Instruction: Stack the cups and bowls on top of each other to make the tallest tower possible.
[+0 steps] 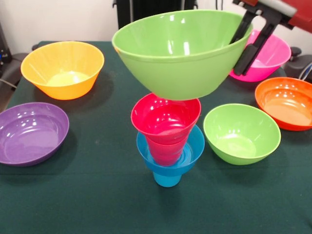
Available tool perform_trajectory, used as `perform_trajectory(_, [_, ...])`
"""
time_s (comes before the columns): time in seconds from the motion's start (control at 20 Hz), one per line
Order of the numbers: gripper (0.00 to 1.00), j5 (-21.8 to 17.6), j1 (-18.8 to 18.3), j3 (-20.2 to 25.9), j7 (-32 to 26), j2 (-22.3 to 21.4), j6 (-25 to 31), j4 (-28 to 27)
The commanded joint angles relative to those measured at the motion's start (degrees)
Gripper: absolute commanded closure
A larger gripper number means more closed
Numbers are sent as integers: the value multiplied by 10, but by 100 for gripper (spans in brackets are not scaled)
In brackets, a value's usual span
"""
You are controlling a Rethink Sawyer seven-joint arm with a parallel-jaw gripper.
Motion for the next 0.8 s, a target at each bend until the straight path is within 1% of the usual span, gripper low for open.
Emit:
perform_trajectory(0.05, [100,-58,3,72,-71,-16,-33,80])
perform_trajectory(0.45, [100,-73,2,85,-66,-20,-46,91])
perform_trajectory(0.8, [100,-84,-2,94,-61,-16,-59,89])
